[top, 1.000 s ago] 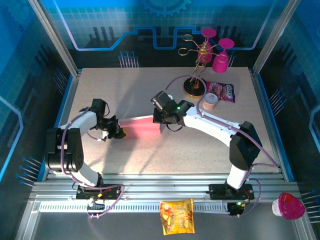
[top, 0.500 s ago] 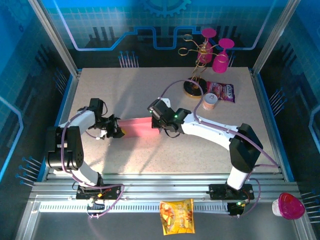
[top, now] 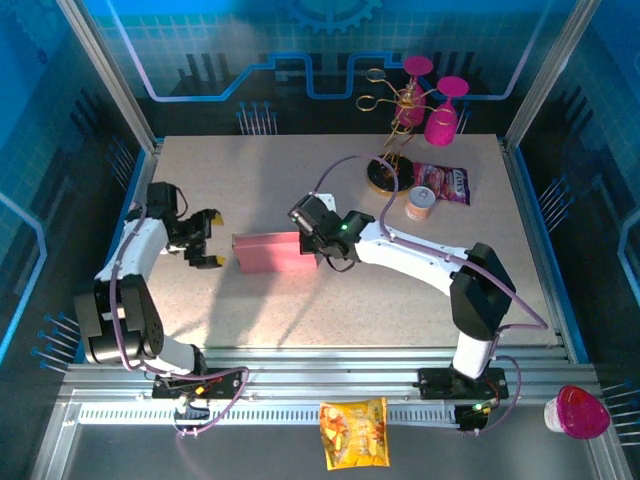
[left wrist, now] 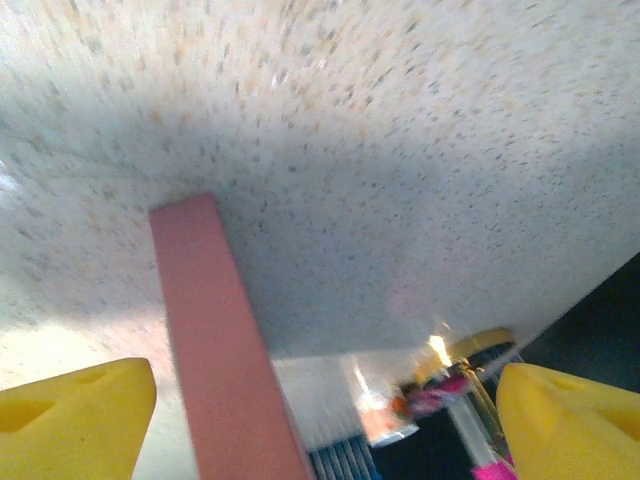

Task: Fold the paper box

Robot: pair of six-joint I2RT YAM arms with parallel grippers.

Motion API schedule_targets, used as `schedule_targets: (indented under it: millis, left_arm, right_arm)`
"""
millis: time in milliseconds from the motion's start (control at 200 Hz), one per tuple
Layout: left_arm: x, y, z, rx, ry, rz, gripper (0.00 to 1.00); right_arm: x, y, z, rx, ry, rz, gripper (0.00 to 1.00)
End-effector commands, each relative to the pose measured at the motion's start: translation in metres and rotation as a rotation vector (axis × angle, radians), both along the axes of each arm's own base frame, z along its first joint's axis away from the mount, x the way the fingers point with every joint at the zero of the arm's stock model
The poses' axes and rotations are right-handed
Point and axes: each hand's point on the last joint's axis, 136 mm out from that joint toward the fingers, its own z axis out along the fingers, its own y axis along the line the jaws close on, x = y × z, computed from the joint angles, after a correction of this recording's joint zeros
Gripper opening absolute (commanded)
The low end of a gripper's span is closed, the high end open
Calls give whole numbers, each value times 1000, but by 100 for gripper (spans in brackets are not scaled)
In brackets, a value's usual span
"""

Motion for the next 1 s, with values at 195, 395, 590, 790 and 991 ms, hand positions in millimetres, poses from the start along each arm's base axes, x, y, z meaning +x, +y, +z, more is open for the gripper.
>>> schedule_targets:
  millis: [195,395,590,790,991]
  left_arm:
    - [-17,3,82,719,-326,-757,32]
    - [-33,-43,80,825,-536,-1122,25]
    - [-37,-48,67,831,-535,-1254,25]
    - [-33,-48,50,823,-508,-1303,30]
    - [-22,-37,45,881,-460,-1322,23]
  right_arm:
    - [-1,-12,-20,-81,88,-2,0]
    - [1,-15,-22,-74,109,-6,0]
    - [3,-15,-22,-66,119,-3,0]
    - [2,-15,-23,-65,124,2,0]
    - [2,-15,-24,-65,128,5,0]
